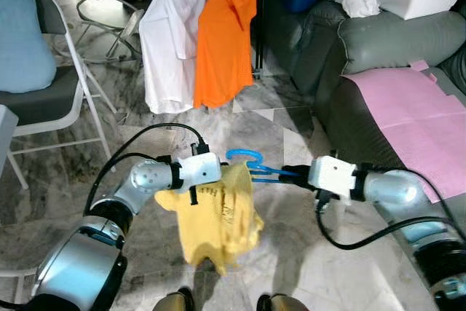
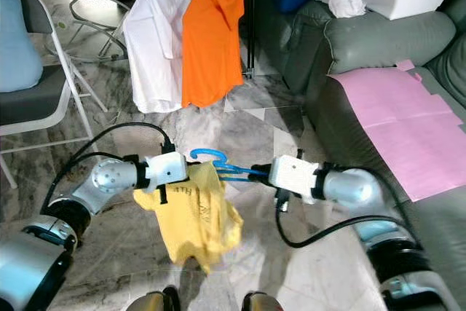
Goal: Hang hanger
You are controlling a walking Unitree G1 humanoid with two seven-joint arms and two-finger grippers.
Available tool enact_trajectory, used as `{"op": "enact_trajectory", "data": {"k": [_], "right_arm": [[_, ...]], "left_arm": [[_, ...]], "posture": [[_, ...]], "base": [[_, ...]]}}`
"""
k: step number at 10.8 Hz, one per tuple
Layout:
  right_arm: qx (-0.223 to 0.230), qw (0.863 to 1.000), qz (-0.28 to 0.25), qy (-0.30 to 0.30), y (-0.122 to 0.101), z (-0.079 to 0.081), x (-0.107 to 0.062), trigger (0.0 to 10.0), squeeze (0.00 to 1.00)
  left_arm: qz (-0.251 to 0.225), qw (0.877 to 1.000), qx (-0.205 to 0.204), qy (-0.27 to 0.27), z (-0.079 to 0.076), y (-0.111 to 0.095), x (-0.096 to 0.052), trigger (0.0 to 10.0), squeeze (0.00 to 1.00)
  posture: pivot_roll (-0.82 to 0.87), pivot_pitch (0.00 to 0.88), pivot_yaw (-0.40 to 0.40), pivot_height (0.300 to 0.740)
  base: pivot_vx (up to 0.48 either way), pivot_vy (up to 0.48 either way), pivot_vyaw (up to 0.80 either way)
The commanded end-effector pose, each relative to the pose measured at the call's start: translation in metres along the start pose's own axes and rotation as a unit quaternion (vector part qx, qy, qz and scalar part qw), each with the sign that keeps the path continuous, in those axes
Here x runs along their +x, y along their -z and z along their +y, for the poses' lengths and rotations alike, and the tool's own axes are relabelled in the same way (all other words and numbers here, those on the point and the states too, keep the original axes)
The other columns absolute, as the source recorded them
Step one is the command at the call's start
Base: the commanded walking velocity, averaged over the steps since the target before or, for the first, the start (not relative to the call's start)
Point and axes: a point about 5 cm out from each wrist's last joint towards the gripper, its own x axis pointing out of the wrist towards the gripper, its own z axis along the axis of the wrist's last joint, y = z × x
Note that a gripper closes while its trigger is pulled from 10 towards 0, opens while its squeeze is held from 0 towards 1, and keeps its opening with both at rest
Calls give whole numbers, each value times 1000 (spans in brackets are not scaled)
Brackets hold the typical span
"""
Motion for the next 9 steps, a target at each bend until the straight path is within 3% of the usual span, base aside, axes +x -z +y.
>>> {"op": "enact_trajectory", "data": {"k": [1, 2, 3, 7, 9], "right_arm": [[11, 998, 11, 64, 7, -12, -14, 10000, 0], [16, 998, 18, 61, 11, -7, -14, 10000, 545], [16, 998, 22, 62, 14, -5, -14, 10000, 1000], [-34, 996, 72, 31, 21, -13, -33, 10000, 1000], [-56, 993, 76, 66, 15, -27, -46, 10000, 1000]], "left_arm": [[38, 999, -24, -18, 5, 18, -18, 0, 0], [47, 999, -19, -20, 6, 20, -21, 0, 0], [62, 998, -8, -17, 4, 24, -24, 0, 0], [102, 995, 16, -7, -11, 40, -32, 0, 0], [115, 992, -21, -56, -9, 49, -38, 0, 0]], "posture": [[-201, 146, 13, 740], [-200, 147, 14, 740], [-196, 153, 16, 740], [-208, 159, 17, 740], [-212, 166, 13, 740]], "base": [[0, 0, 0], [0, 0, 0], [0, 0, 0], [0, 0, 0], [0, 0, 0]]}}
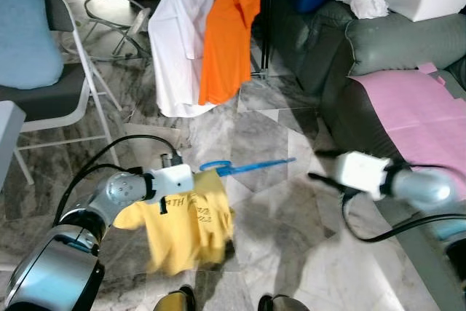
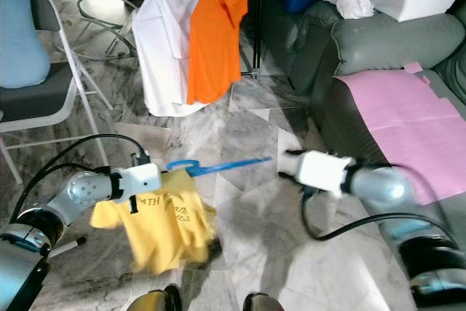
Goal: Hang hanger
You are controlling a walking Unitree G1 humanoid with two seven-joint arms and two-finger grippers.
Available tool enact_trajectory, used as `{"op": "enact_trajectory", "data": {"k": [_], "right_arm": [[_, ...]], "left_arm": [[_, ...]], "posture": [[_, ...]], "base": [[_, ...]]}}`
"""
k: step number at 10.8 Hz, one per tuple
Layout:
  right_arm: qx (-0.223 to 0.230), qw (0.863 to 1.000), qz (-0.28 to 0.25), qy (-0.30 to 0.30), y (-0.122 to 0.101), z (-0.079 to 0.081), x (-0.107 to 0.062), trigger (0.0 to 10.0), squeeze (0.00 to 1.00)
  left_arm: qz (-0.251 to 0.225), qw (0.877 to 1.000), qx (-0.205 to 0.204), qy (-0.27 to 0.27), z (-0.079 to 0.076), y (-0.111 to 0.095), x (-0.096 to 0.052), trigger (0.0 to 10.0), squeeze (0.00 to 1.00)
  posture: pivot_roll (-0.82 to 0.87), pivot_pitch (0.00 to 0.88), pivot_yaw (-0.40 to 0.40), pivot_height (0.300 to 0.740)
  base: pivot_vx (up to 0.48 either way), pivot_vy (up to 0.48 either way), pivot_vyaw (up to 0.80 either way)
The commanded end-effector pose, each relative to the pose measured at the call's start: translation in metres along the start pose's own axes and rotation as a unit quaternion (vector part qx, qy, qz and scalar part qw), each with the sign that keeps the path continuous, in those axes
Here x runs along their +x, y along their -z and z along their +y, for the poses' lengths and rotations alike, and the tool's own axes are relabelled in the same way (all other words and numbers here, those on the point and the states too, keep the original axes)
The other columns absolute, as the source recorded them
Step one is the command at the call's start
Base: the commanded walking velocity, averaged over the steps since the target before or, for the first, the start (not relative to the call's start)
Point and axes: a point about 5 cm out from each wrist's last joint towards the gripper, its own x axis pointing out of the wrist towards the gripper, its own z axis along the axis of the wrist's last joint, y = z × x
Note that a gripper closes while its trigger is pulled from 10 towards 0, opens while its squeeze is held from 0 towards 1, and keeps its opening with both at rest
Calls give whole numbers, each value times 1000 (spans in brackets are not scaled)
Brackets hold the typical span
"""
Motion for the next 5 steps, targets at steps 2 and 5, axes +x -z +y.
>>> {"op": "enact_trajectory", "data": {"k": [2, 5], "right_arm": [[21, 999, -30, 38, -10, 3, 0, 10000, 1000], [145, 981, -69, 105, -15, 43, 15, 10000, 1000]], "left_arm": [[25, 996, -51, -72, 1, 15, -6, 0, 0], [0, 953, -220, -208, -18, 30, -7, 0, 0]], "posture": [[-205, 171, 16, 740], [-185, 170, 13, 740]], "base": [[0, 0, 0], [0, 0, 0]]}}
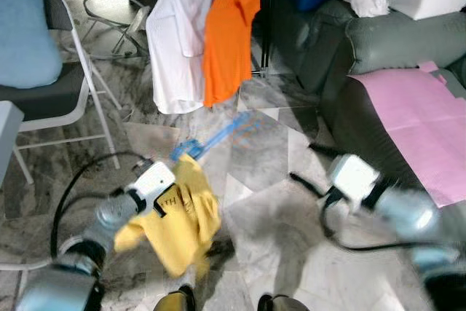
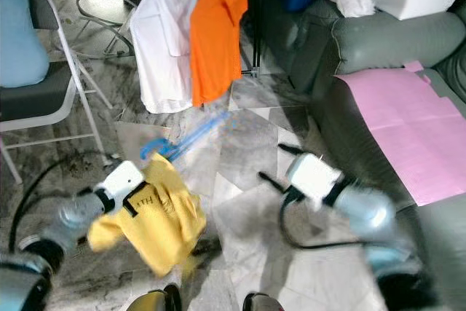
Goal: Hang hanger
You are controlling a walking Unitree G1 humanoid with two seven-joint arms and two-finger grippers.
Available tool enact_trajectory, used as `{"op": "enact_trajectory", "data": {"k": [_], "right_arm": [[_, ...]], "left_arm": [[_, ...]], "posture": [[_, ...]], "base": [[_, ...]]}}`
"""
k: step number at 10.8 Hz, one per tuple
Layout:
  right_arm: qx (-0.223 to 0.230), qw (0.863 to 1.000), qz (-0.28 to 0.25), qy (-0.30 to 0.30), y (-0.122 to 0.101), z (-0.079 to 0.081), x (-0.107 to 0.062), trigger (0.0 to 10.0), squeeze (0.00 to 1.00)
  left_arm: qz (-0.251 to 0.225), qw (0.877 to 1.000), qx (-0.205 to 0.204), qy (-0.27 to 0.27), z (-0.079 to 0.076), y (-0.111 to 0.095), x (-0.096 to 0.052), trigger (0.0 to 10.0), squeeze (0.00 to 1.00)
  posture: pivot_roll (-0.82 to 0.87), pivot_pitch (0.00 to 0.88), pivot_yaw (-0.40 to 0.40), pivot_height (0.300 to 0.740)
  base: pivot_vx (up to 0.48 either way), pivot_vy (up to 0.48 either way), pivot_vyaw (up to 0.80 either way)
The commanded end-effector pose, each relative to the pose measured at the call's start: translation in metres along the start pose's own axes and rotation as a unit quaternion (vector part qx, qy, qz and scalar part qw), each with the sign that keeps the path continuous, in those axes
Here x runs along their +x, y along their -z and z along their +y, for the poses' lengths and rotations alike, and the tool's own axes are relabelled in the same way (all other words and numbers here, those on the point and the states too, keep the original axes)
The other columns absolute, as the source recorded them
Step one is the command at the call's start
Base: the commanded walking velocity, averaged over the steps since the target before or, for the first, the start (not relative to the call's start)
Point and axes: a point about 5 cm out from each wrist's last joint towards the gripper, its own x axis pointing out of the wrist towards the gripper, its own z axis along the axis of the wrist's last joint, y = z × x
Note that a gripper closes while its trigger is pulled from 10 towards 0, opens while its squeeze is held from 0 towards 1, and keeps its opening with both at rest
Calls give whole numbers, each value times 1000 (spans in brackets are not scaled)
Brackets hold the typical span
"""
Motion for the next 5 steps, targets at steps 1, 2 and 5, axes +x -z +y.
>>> {"op": "enact_trajectory", "data": {"k": [1, 2, 5], "right_arm": [[27, 999, 4, 26, 4, 5, -1, 10000, 1000], [50, 998, 7, 40, 9, 11, 0, 10000, 1000], [174, 965, 57, 188, 47, 28, 4, 10000, 1000]], "left_arm": [[-23, 997, -48, -53, 1, -2, 0, 0, 0], [-24, 994, -80, -72, -4, 1, 0, 0, 0], [9, 964, -215, -153, -33, 22, -3, 0, 0]], "posture": [[-177, 165, 10, 740], [-176, 156, 5, 740], [-166, 120, -7, 740]], "base": [[0, 0, 0], [0, 0, 0], [0, 0, 0]]}}
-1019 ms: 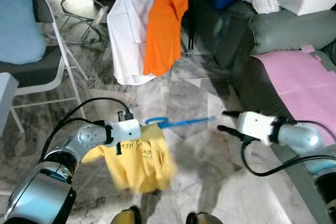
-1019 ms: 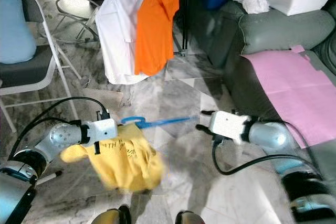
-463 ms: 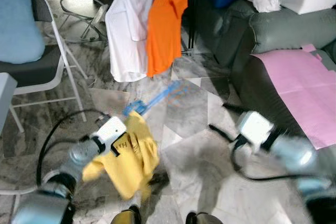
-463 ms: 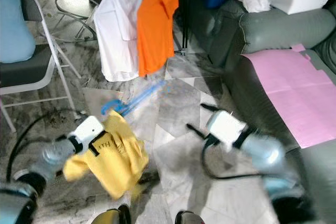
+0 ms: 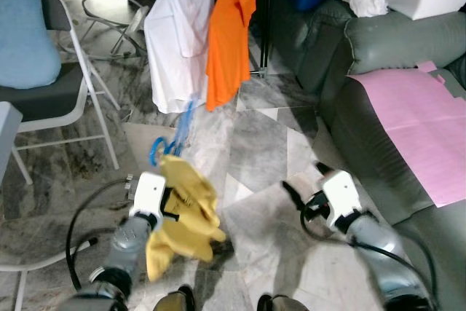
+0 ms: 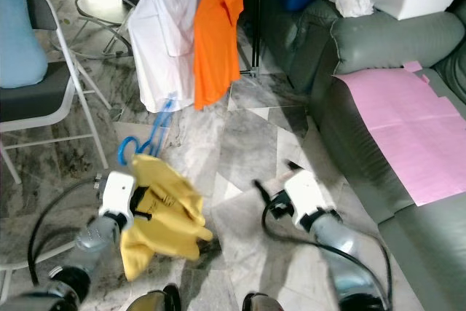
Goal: Hang hanger
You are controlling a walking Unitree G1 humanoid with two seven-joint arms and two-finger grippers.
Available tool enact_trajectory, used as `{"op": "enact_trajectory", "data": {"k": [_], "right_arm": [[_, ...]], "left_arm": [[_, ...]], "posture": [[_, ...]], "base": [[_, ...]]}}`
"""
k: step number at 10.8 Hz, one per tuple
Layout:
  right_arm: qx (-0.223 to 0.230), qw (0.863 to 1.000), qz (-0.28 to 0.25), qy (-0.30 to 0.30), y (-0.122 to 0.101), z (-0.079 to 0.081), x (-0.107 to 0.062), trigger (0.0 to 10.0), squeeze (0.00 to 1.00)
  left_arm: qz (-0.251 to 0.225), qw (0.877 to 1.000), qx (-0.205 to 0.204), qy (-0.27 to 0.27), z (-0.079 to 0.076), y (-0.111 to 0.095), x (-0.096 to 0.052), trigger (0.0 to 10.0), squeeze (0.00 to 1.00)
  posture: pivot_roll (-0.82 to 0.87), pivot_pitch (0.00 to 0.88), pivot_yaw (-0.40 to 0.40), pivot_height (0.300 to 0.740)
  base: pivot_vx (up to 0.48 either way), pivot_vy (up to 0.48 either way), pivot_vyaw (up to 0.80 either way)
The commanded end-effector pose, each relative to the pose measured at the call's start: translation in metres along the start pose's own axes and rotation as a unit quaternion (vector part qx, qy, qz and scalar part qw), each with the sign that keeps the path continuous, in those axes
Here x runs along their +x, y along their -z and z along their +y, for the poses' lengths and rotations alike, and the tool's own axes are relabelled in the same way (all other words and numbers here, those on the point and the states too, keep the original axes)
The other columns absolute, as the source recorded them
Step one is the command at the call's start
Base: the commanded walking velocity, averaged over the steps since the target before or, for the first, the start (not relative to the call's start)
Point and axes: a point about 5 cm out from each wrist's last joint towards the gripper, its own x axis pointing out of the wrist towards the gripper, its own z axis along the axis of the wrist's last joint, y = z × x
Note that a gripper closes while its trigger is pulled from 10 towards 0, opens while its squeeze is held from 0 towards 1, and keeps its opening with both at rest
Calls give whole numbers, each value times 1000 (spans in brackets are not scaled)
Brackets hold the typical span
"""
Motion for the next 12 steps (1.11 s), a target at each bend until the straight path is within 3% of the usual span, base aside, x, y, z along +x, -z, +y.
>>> {"op": "enact_trajectory", "data": {"k": [1, 3, 5, 6, 7, 11, 12], "right_arm": [[27, 998, 19, 61, 10, -11, -3, 10000, 1000], [93, 984, 87, 127, 41, -6, -6, 10000, 1000], [112, 975, 141, 126, 57, 5, -5, 10000, 1000], [120, 973, 153, 125, 60, 8, -3, 10000, 1000], [82, 981, 148, 90, 57, 19, 2, 10000, 1000], [113, 978, 148, 91, 62, 28, 0, 10000, 988], [120, 977, 148, 94, 63, 28, -1, 10000, 831]], "left_arm": [[-1, 1000, -10, -14, 0, 2, -1, 0, 0], [39, 999, -8, -5, -14, 19, -7, 0, 0], [88, 996, 16, -15, -17, 35, -13, 0, 0], [115, 993, 12, -24, -17, 42, -16, 3686, 0], [153, 987, 10, -39, -15, 53, -21, 9608, 0], [174, 984, 34, -30, -18, 60, -25, 10000, 0], [175, 984, 33, -28, -19, 62, -27, 10000, 0]], "posture": [[-162, 111, -8, 740], [-140, 93, -21, 740], [-131, 68, -40, 740], [-129, 62, -44, 740], [-129, 62, -44, 740], [-126, 73, -41, 740], [-127, 73, -40, 740]], "base": [[0, 0, 0], [0, 0, 0], [0, 0, 0], [0, 0, 0], [0, 0, 488], [0, 0, 798], [0, 0, 0]]}}
